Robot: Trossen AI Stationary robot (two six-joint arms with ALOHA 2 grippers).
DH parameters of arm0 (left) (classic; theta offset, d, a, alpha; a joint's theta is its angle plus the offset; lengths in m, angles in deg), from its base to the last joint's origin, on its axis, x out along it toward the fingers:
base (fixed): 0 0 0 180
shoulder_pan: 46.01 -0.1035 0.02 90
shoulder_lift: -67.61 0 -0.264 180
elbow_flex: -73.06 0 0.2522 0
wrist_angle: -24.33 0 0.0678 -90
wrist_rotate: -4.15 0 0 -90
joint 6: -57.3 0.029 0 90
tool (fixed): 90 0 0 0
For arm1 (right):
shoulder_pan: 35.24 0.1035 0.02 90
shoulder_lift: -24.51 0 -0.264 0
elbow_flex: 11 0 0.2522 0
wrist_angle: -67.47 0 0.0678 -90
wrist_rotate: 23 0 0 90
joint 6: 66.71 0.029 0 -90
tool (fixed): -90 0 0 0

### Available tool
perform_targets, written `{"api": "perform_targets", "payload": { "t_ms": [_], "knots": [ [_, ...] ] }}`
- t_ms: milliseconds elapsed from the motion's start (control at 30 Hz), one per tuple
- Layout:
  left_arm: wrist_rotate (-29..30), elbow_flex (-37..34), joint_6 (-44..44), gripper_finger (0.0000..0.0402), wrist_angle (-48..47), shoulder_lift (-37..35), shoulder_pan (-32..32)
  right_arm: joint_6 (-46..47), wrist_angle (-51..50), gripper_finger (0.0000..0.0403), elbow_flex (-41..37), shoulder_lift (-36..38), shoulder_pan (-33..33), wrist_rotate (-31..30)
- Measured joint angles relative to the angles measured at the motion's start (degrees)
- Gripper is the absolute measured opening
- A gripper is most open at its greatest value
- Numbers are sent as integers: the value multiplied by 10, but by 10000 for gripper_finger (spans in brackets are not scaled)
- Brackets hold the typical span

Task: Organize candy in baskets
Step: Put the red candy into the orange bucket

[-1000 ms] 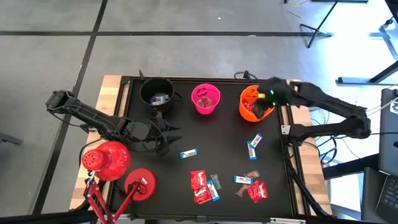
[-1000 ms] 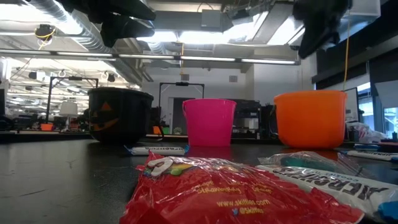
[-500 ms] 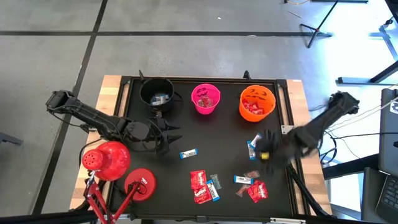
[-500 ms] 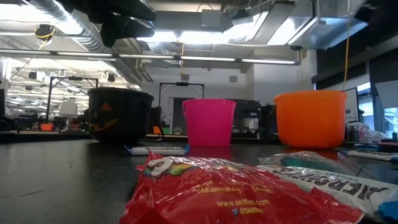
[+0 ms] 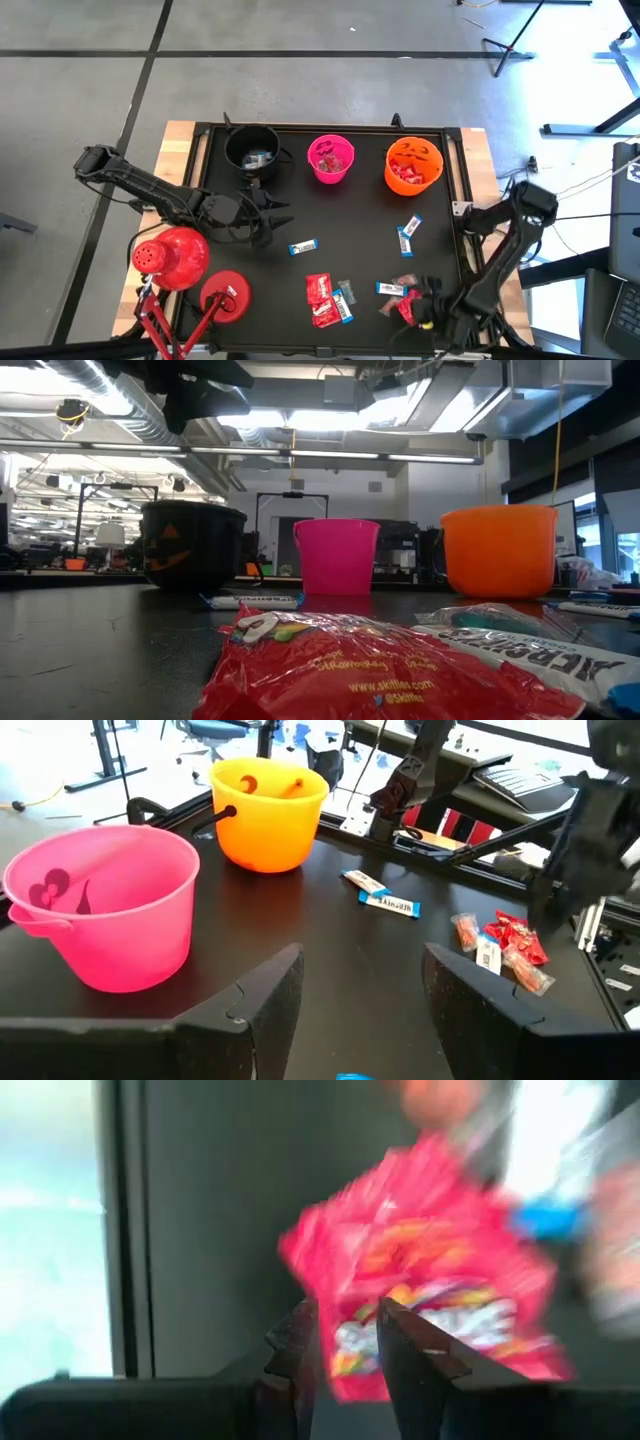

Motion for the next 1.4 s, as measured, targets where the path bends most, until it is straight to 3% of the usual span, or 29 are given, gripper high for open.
{"api": "perform_targets", "payload": {
  "t_ms": [133, 600, 767, 967, 1233, 1400],
  "knots": [
    [0, 0, -12, 195, 0, 0, 0, 8, 8, 102, 1, -36, -6, 56],
    [0, 0, -14, 196, 4, 0, 0, 33, -2, 102, 4, -38, -14, 82],
    [0, 0, -14, 196, 4, 0, 0, 18, -78, 102, 47, -31, -30, 85],
    [-1, 0, -13, 196, 4, 0, 0, -46, -134, 102, 125, -13, -56, -3],
    [-3, 0, -13, 196, 4, 0, 0, -209, -76, 102, 182, -10, -99, -215],
    [-3, 0, -9, 196, 4, 0, 0, -297, -38, 105, 200, -10, -148, -220]
  ]
}}
